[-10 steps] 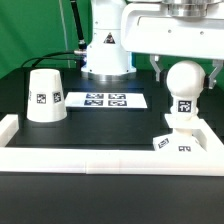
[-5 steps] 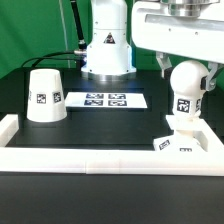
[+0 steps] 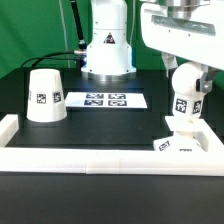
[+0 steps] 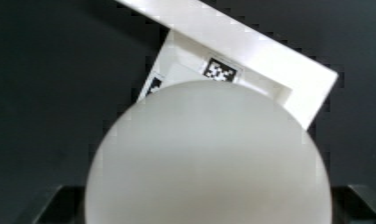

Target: Assemble lamp

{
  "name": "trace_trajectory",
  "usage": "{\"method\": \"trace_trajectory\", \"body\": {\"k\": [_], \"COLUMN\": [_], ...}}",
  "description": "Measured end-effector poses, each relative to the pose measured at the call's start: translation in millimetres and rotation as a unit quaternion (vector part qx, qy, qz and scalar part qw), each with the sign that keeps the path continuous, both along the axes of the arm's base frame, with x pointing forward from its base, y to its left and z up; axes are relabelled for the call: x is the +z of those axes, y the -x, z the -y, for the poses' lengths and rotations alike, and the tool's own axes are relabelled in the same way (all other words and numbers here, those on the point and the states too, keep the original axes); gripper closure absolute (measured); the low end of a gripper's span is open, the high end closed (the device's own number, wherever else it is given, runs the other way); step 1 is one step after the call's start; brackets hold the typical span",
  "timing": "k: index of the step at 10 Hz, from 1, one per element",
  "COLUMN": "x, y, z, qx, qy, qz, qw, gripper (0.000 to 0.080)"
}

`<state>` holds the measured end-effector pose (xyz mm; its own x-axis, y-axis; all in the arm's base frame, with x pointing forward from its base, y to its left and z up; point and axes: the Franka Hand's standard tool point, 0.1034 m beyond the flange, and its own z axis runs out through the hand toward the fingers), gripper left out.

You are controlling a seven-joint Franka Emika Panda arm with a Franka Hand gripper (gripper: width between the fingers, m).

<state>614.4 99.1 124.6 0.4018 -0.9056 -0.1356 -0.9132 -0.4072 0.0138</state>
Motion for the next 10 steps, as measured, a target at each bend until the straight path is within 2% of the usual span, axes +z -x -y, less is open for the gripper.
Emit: {"method": "trace_trajectory", "body": {"k": [1,2,3,6,9,10], "x": [-0.7,-1.1,-1.4,-1.7,-2.3,-2.7], "y": [0.2,-0.1,-0.4,0.3,0.4,0.7], "z": [-0.9,-0.4,-0.5,-4.1,-3.8,-2.9], "qx": [0.003,0.022,0.042,0.111,0.217,0.279], "qy": [0.0,-0.002,-0.003,-0.007,-0.014,-0.013], "qz": [0.0,0.003,0.007,0.015,0.027,0.032], "qw": [1.0,1.0,0.999,0.994,0.976,0.96], "gripper": [0.0159,0.0159,0.0112,0.0101,0.0101,0.0101]}}
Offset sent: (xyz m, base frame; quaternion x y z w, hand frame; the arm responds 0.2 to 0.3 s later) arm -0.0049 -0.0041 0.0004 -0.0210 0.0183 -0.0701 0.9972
